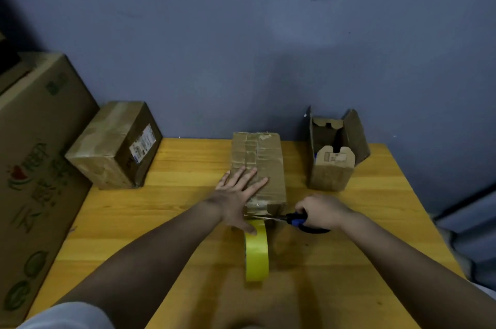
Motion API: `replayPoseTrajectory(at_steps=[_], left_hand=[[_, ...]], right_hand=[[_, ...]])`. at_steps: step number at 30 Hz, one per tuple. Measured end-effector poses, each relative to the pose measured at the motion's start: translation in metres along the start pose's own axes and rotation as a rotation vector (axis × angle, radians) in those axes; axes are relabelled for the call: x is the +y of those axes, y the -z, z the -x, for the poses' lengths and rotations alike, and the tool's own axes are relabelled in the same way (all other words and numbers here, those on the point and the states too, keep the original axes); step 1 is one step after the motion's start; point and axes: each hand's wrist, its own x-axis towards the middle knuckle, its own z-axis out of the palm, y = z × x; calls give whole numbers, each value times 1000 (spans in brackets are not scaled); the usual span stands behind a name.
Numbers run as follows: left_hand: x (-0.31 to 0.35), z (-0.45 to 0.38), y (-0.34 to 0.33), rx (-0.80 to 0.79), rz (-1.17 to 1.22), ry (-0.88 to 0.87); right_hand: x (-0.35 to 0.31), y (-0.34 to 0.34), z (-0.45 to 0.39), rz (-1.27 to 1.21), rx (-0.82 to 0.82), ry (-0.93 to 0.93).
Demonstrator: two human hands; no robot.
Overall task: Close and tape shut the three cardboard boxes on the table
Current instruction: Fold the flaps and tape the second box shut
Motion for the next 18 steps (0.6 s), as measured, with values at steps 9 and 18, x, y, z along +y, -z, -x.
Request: replayPoseTrajectory(at_steps=[9,18], left_hand=[[-2,-2,-1,0,-17,1],[-1,-2,-1,11,2,0]], right_hand=[[5,-10,7,22,34,-58],[38,-91,47,-130,100,-319]])
